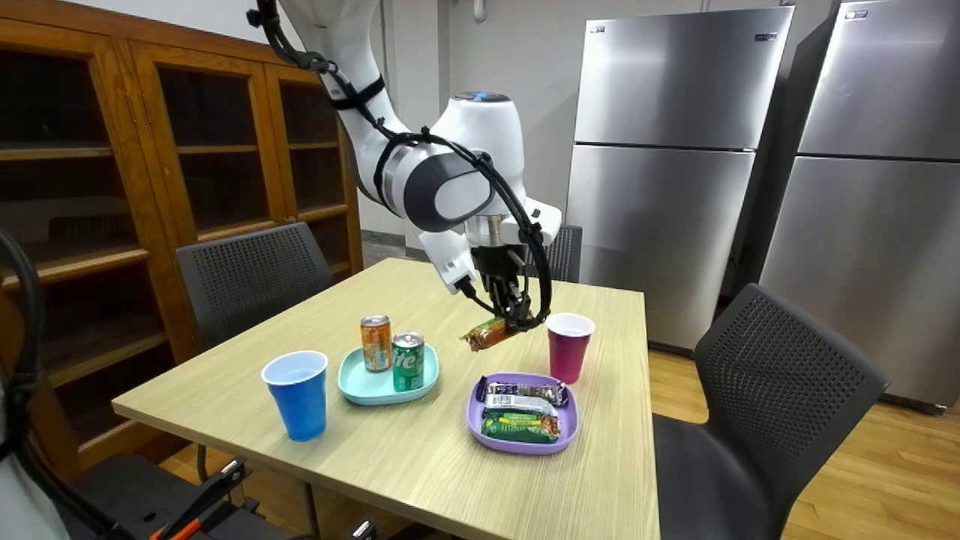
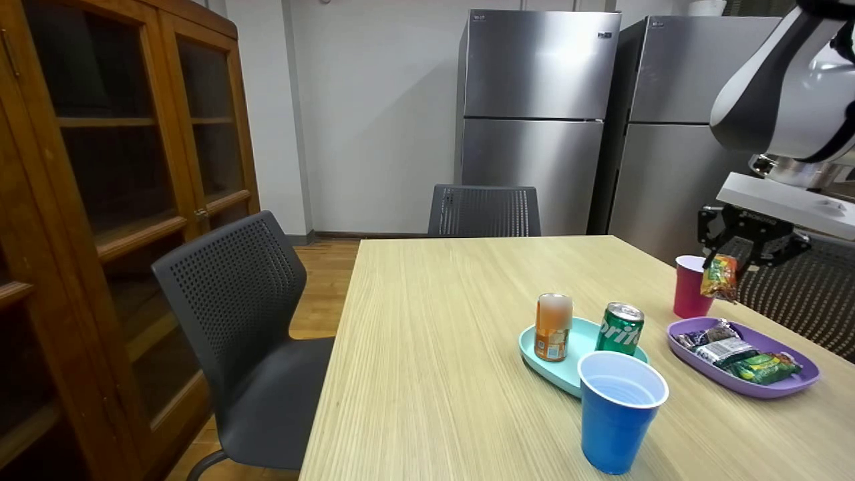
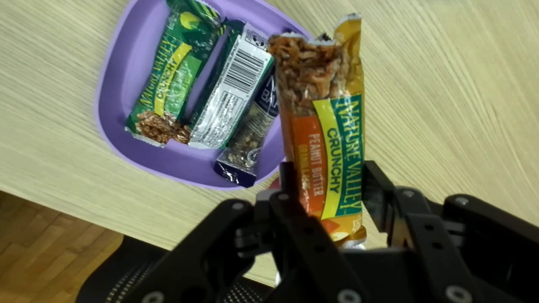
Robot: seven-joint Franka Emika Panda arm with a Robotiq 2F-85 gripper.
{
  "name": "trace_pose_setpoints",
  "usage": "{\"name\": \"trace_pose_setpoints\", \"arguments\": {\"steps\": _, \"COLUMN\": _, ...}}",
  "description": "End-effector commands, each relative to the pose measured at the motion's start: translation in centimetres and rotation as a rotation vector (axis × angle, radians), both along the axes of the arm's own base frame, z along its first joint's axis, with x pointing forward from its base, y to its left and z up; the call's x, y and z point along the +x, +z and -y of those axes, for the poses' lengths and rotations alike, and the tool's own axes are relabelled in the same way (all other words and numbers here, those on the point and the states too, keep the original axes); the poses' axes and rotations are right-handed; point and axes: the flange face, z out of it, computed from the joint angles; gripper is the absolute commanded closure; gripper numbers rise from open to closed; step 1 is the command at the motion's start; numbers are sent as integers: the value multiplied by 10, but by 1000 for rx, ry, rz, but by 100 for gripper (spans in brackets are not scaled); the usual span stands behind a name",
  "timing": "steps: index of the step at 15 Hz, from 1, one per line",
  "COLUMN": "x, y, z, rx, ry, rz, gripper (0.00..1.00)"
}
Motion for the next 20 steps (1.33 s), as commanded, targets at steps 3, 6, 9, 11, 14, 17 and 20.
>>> {"name": "trace_pose_setpoints", "arguments": {"steps": 3, "x": -9, "y": -28, "z": 25, "rx": 53, "ry": -96, "rz": -28, "gripper": 83}}
{"name": "trace_pose_setpoints", "arguments": {"steps": 6, "x": -16, "y": -44, "z": 36, "rx": 71, "ry": -141, "rz": -57, "gripper": 83}}
{"name": "trace_pose_setpoints", "arguments": {"steps": 9, "x": -22, "y": -57, "z": 43, "rx": 74, "ry": -169, "rz": -84, "gripper": 83}}
{"name": "trace_pose_setpoints", "arguments": {"steps": 11, "x": -25, "y": -66, "z": 47, "rx": 73, "ry": -187, "rz": -107, "gripper": 83}}
{"name": "trace_pose_setpoints", "arguments": {"steps": 14, "x": -26, "y": -73, "z": 51, "rx": 76, "ry": -216, "rz": -109, "gripper": 83}}
{"name": "trace_pose_setpoints", "arguments": {"steps": 17, "x": -26, "y": -77, "z": 52, "rx": 88, "ry": -240, "rz": -108, "gripper": 83}}
{"name": "trace_pose_setpoints", "arguments": {"steps": 20, "x": -23, "y": -82, "z": 53, "rx": 95, "ry": -257, "rz": -109, "gripper": 83}}
